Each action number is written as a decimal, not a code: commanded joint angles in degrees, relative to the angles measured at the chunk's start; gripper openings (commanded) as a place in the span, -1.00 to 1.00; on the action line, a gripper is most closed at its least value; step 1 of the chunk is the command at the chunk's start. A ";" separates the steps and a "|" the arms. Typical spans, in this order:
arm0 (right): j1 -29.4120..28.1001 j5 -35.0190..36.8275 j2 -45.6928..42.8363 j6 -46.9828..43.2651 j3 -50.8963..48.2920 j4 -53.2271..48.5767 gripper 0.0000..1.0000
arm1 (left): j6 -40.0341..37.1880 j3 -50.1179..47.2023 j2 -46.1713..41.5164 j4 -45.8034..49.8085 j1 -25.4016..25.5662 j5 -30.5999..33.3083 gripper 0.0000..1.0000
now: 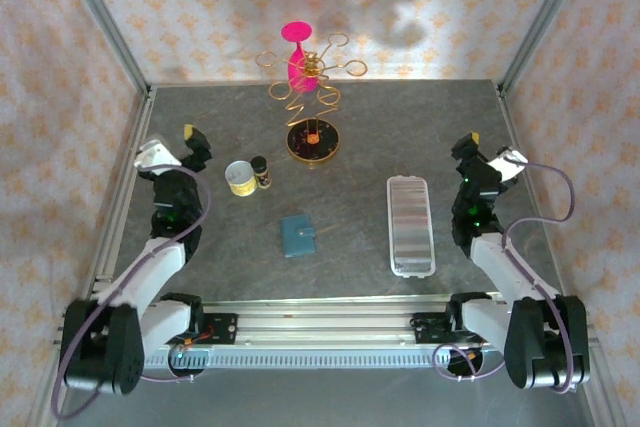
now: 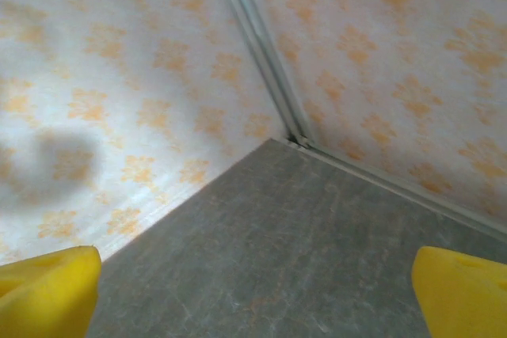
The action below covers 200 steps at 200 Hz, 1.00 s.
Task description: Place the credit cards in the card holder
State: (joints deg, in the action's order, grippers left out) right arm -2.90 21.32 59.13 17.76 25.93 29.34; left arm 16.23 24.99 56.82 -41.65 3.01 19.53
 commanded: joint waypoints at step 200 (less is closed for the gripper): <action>-35.95 -29.81 6.17 19.93 16.67 -27.68 0.15 | 34.15 -4.73 -11.55 47.29 17.25 -37.87 0.80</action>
State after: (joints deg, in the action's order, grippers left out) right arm -31.81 -10.61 58.89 33.82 41.56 -1.26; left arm 47.20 23.64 47.83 6.09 19.46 -17.78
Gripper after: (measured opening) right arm 0.698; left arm 0.918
